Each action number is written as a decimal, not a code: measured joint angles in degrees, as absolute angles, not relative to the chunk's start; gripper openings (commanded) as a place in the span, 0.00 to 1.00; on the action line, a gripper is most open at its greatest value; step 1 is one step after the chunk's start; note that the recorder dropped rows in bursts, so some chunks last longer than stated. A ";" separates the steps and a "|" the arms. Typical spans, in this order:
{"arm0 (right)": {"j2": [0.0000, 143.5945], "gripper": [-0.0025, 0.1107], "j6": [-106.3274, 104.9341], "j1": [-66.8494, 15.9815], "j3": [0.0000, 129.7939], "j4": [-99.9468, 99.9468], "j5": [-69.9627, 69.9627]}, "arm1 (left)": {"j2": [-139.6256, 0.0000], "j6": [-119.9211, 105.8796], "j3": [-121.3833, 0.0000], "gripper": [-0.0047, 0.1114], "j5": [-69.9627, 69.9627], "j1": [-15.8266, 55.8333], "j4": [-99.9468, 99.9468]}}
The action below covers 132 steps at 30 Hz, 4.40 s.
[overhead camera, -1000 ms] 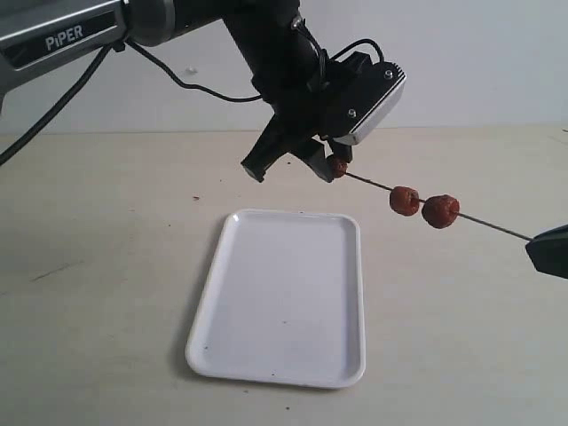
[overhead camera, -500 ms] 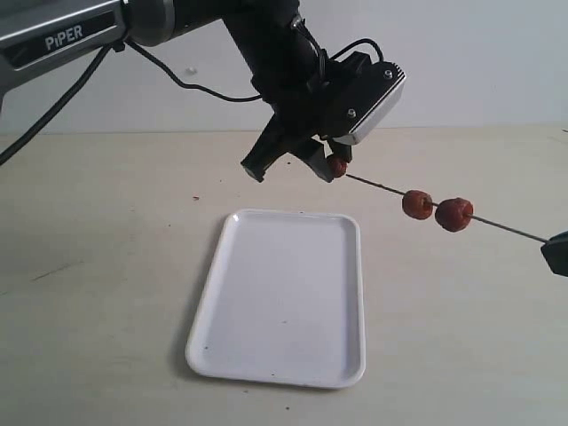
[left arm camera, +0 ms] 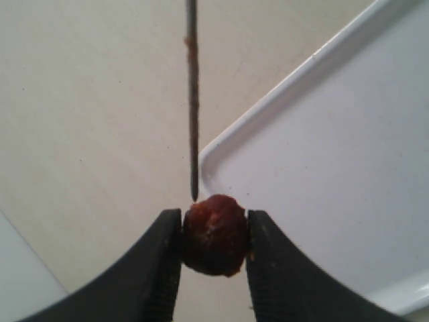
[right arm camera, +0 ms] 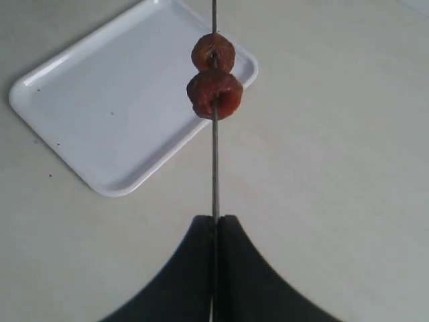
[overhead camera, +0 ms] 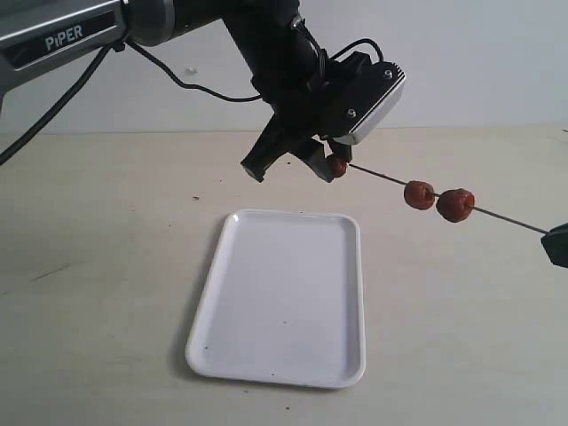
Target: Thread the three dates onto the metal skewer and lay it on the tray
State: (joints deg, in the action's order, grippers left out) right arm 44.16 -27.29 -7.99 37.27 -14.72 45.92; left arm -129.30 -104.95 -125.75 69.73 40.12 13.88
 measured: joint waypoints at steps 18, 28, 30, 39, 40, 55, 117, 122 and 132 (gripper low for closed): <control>47.25 0.02 -30.04 -7.99 37.27 -18.66 44.64 | -129.30 -104.95 -125.75 0.33 69.73 40.12 13.88; 47.45 0.02 -30.39 -7.99 37.27 -18.66 44.39 | -129.30 -104.95 -125.75 0.33 69.73 40.12 14.08; 47.45 0.02 -30.39 -7.99 37.27 -18.66 44.39 | -129.30 -104.95 -125.75 0.33 69.73 40.12 14.21; 50.89 0.02 -32.50 -7.99 37.38 -21.27 44.64 | -129.30 -105.42 -125.75 0.33 70.08 40.12 14.43; 51.68 0.02 -33.01 -7.99 37.54 -21.85 44.64 | -129.30 -105.57 -125.75 0.33 70.12 40.12 14.31; 68.40 0.02 -44.94 -7.87 43.40 -36.28 34.76 | -129.30 -106.67 -125.75 0.33 70.12 41.15 16.41; 54.43 0.02 -36.25 -7.87 43.40 -22.96 46.00 | -124.33 -88.85 -120.98 0.33 70.12 35.53 11.05; 54.43 0.02 -36.25 -7.87 43.40 -22.96 46.00 | -124.33 -88.85 -120.11 0.33 70.12 35.53 11.53; 54.43 0.02 -36.25 -7.87 43.40 -22.96 45.55 | -124.33 -90.14 -118.81 0.33 70.12 35.53 16.62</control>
